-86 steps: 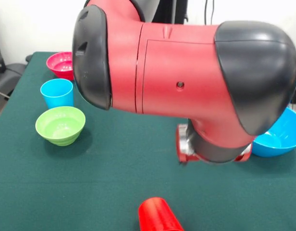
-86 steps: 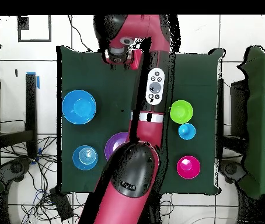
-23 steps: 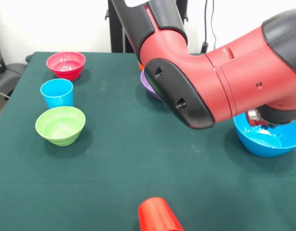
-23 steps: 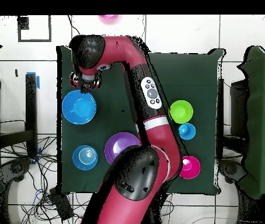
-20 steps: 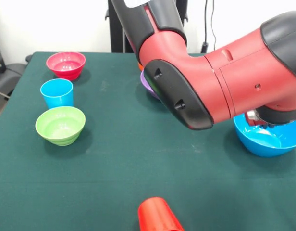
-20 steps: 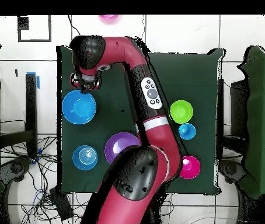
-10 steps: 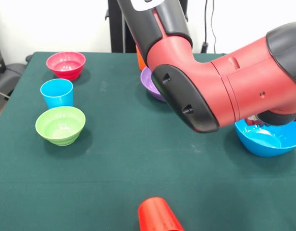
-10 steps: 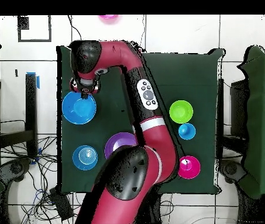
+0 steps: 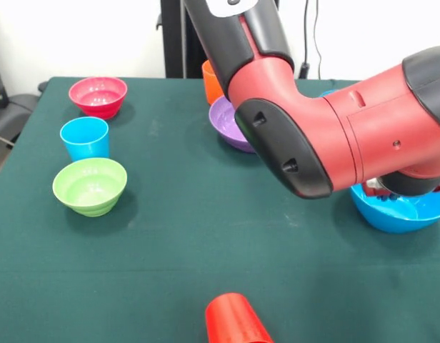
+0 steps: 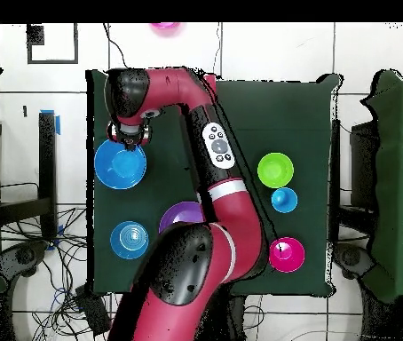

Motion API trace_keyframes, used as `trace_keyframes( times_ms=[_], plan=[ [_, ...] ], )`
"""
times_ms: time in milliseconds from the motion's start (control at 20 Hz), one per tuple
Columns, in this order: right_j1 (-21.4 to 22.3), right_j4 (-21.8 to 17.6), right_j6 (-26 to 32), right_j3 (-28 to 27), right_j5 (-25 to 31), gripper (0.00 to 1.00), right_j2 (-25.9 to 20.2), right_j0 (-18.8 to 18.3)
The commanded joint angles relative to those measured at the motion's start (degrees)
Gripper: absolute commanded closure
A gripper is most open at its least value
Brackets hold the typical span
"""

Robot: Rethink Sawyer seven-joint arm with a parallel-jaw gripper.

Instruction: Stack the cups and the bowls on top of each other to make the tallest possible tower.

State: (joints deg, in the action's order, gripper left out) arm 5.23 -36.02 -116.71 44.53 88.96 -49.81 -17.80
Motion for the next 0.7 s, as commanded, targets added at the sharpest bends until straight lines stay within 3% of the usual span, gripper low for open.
trace_keyframes(
  times_ms=[50, 700],
  plan=[
    [-2.3, -0.6, -8.3, 0.8, -7.0, 1.00, 7.8, 2.5],
    [-6.5, -1.4, -9.6, -3.4, -12.6, 1.00, 12.4, 6.1]
  ],
)
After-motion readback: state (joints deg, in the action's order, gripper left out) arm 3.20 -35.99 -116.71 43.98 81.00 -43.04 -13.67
